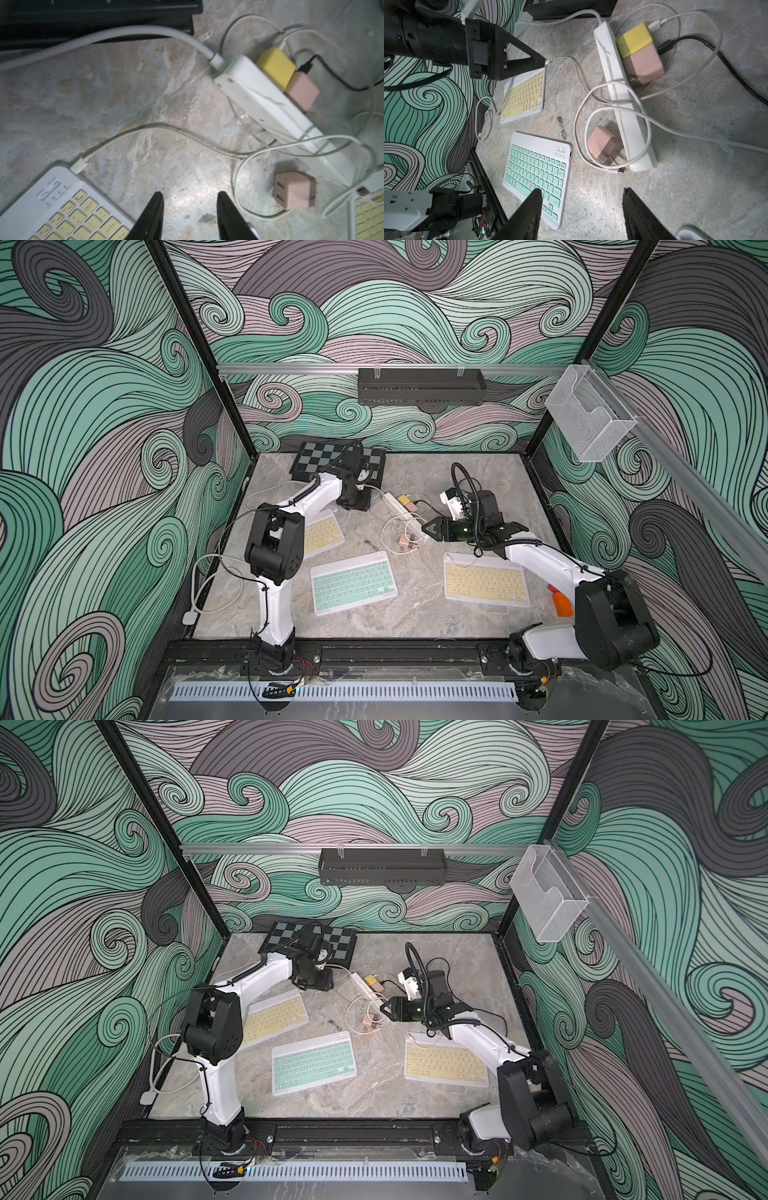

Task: Unplug the wireless keyboard
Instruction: Pick up the socket from the center of the board.

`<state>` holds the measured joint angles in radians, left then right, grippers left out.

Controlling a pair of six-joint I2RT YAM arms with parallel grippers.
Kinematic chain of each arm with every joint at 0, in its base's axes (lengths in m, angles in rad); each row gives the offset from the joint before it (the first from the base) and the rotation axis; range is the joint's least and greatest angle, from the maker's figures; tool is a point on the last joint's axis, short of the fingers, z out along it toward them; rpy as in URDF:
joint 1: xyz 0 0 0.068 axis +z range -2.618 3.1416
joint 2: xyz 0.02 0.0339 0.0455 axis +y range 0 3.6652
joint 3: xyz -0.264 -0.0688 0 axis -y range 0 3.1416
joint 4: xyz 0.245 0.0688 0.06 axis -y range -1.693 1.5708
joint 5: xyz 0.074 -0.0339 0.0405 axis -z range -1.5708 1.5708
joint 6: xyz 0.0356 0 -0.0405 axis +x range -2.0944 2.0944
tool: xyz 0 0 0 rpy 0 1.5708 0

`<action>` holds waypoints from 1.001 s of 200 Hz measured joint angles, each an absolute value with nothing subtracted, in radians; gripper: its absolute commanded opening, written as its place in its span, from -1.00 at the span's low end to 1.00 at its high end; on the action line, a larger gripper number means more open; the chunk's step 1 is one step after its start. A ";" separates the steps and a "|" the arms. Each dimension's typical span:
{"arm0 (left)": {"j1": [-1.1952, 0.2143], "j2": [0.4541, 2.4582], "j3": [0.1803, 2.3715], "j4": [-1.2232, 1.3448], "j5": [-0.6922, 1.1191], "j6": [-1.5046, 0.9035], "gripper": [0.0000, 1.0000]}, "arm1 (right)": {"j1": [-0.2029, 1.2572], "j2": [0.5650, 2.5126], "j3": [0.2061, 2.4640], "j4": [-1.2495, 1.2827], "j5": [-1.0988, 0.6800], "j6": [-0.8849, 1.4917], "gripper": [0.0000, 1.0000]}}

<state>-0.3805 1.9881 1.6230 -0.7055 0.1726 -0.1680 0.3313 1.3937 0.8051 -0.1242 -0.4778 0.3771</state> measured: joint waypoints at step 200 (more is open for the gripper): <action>-0.514 2.291 1.884 -0.564 0.128 -0.754 0.22 | 0.292 1.374 0.785 -0.115 -0.474 0.378 0.26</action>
